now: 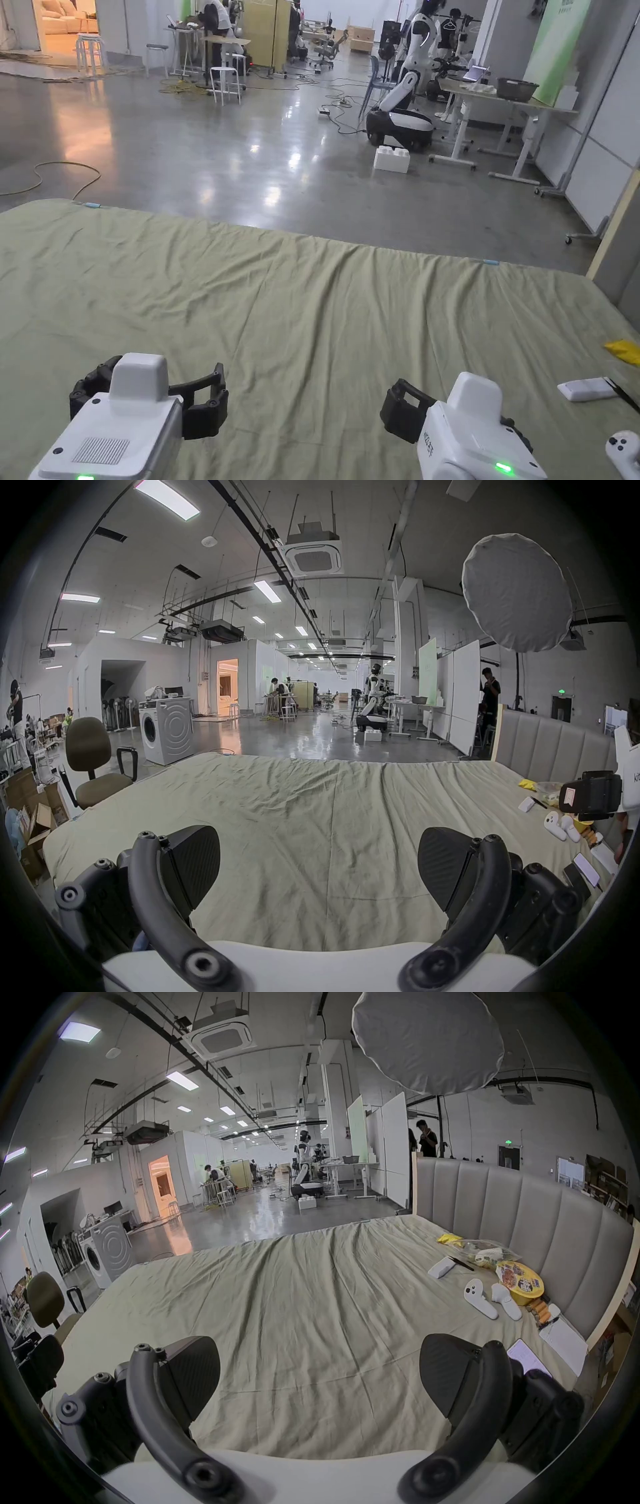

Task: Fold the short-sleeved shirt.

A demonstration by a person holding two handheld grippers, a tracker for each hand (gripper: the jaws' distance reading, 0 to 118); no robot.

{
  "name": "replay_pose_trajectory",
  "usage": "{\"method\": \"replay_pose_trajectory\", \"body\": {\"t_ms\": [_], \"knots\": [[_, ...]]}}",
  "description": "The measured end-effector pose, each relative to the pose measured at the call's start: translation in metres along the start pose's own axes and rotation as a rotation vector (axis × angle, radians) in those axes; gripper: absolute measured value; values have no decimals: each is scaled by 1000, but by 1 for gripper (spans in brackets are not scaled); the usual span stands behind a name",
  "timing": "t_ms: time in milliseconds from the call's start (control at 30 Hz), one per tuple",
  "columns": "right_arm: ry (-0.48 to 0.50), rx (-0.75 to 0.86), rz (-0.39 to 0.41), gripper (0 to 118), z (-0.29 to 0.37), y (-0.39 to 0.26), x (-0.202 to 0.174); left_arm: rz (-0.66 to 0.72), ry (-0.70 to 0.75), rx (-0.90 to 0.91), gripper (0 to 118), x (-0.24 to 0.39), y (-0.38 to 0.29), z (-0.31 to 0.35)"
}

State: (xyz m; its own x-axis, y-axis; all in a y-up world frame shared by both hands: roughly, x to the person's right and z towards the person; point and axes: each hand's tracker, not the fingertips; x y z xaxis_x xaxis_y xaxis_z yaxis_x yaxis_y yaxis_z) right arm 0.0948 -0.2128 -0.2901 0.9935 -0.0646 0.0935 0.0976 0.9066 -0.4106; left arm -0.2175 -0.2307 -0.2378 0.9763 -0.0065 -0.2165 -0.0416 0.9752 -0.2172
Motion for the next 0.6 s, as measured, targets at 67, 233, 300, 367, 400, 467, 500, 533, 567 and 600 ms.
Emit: {"method": "replay_pose_trajectory", "body": {"t_ms": [67, 233, 300, 367, 400, 467, 500, 533, 567, 600], "knots": [[-1, 0, 4, 116, 1, 1, 0, 2, 3, -3, 114, -1, 0, 0], [10, -3, 13, 116, 1, 2, 0, 5, 10, -1, 114, -3, 0, -1], [5, -5, 10, 116, 1, 3, 1, 0, 15, 1, 114, -3, 0, -1], [-1, 3, -3, 116, 1, 4, 2, -7, 18, 4, 114, -3, 0, -2], [2, 2, -4, 116, 0, 4, 3, -10, 21, 6, 114, -3, 0, -2], [40, 14, -12, 116, 0, 3, 7, -14, 25, 16, 114, -3, 0, -3], [67, 24, -16, 116, 0, 3, 8, -16, 27, 19, 114, -3, 0, -3], [82, 35, -22, 116, 0, 2, 10, -18, 30, 23, 114, -3, 0, -3], [88, 43, -23, 116, 0, 3, 11, -20, 34, 25, 114, -3, 0, -4], [86, 50, -18, 116, 0, 2, 12, -23, 41, 25, 114, -4, 0, -5]]}}
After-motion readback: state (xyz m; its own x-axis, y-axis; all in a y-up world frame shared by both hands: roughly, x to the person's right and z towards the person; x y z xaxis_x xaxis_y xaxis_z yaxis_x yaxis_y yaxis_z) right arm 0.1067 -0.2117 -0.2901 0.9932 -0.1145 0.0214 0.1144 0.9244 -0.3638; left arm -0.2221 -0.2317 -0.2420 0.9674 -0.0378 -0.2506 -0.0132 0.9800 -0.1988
